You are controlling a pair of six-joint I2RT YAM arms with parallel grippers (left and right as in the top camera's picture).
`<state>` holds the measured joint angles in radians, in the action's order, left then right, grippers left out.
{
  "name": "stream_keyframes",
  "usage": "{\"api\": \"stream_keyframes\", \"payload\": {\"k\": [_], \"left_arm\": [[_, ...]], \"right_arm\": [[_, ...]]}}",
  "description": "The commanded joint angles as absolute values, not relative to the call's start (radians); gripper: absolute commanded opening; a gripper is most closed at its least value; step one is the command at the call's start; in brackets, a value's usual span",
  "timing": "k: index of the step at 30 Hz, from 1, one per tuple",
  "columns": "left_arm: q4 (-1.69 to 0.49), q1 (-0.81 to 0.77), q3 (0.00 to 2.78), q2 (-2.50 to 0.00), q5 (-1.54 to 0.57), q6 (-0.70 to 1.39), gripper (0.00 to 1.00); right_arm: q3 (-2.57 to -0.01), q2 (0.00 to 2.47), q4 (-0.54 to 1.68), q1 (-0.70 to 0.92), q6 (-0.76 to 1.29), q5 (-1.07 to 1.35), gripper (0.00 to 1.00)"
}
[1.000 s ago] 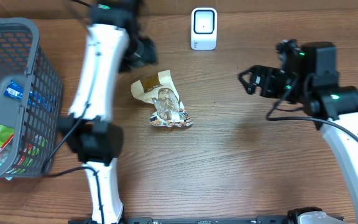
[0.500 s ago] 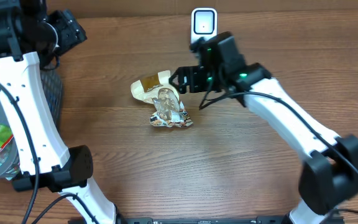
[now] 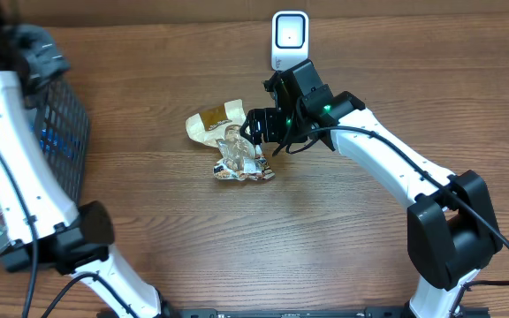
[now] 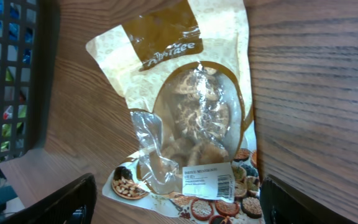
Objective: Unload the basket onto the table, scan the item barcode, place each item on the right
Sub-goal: 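Lift the clear bag out with the left gripper and drop it mid-table, then grasp the blue snack bar in the basket with the left gripper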
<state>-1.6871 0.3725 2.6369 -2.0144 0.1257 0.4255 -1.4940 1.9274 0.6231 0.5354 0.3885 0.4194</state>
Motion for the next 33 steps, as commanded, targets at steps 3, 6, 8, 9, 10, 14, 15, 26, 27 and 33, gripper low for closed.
{"api": "stream_keyframes", "payload": {"k": [3,6,8,9,10,14,15,26,27,33], "left_arm": [[-1.689,0.516,2.588,-2.024,0.139,0.449,0.74],[-1.684,0.571,2.503,-2.024,0.145,0.449,0.73],[-1.646,0.596,2.413,-2.024,0.150,0.441,0.74],[-1.621,0.603,2.369,-2.024,0.157,0.441,0.74],[-1.561,0.614,2.286,-2.024,0.157,0.441,0.74],[-1.385,0.622,2.111,-2.024,0.155,0.440,0.74],[-1.345,0.622,2.078,-2.024,0.146,0.424,0.75],[-0.655,0.615,1.544,-2.025,0.020,0.318,0.77],[-0.611,0.613,1.510,-2.025,0.013,0.318,0.78],[-0.507,0.608,1.412,-2.028,0.011,0.318,0.70]], "right_arm": [[-1.536,1.913,0.704,0.457,0.406,0.406,0.82],[-1.547,1.882,0.794,0.369,0.408,0.405,0.82],[-1.555,1.855,0.869,0.285,0.389,0.405,0.82],[-1.556,1.845,0.894,0.254,0.373,0.405,0.82],[-1.556,1.831,0.950,0.194,0.325,0.405,0.82],[-1.555,1.828,1.083,0.078,0.179,0.401,0.84],[-1.555,1.828,1.103,0.064,0.156,0.400,0.85],[-1.555,1.828,1.210,0.017,0.122,0.296,0.90],[-1.555,1.828,1.211,0.017,0.121,0.295,0.90],[-1.555,1.828,1.218,0.017,0.123,0.300,0.90]]}}
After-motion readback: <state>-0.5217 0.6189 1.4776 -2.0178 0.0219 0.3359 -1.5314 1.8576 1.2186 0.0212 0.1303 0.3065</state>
